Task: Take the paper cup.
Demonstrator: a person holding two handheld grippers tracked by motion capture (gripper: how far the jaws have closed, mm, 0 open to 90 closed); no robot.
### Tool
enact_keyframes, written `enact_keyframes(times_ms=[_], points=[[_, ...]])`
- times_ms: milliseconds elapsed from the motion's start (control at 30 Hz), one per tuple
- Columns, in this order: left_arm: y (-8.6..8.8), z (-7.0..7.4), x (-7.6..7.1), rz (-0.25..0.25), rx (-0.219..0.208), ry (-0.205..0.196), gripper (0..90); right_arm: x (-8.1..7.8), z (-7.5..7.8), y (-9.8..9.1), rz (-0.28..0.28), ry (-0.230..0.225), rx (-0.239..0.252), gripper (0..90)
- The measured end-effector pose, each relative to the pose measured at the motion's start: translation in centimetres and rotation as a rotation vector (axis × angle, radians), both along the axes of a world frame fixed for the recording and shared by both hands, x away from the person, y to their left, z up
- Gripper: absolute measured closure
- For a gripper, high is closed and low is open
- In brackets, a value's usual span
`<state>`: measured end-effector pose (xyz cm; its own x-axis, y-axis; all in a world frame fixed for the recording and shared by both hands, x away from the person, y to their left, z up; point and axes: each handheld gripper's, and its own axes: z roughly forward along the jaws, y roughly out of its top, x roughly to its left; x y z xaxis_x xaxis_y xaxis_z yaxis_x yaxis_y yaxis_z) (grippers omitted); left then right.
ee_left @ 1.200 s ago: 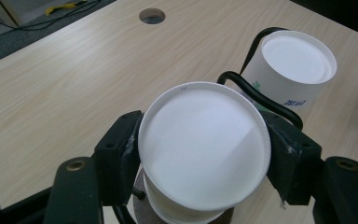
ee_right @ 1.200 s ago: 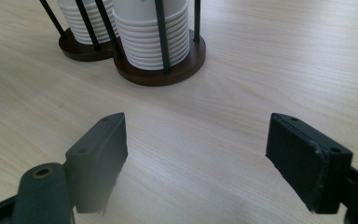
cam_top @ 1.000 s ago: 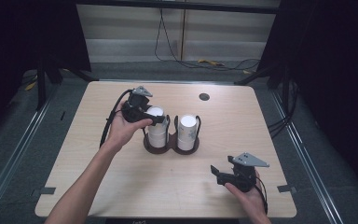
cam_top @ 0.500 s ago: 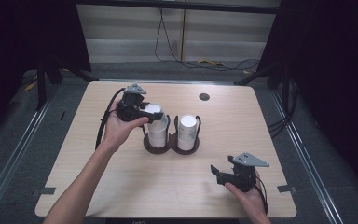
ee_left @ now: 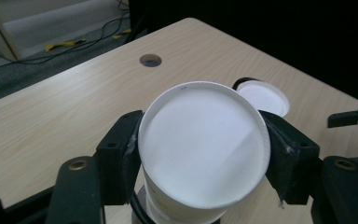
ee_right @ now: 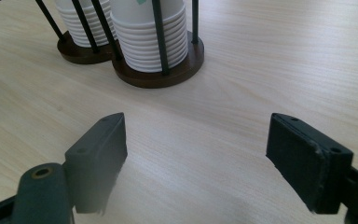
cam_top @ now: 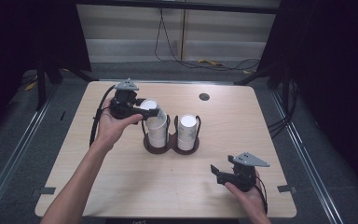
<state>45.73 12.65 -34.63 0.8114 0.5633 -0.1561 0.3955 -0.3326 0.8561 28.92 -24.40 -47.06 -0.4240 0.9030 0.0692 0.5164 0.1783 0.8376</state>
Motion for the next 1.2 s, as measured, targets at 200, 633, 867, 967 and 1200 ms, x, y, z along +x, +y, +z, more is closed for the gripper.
enact_keyframes(times_ms=[200,633,867,967,1200], points=[[0.4,0.5,-0.7,-0.020,-0.042,-0.023,35.8,0.0,0.1,0.0,-0.005,-0.003,0.014,19.7],[0.9,0.0,-3.0,-0.043,-0.106,-0.028,35.7,-0.1,0.5,0.1,0.022,-0.019,0.074,17.4],[1.1,-0.6,-3.8,-0.066,-0.145,-0.028,35.7,-0.1,0.8,1.0,0.070,-0.026,0.077,16.3],[1.0,-0.9,-4.3,-0.058,-0.139,-0.036,35.6,0.0,1.2,1.4,0.093,-0.033,0.088,15.7],[0.4,-1.6,-5.5,-0.077,-0.127,-0.034,35.4,0.6,2.1,3.1,0.196,-0.054,0.102,15.7]])
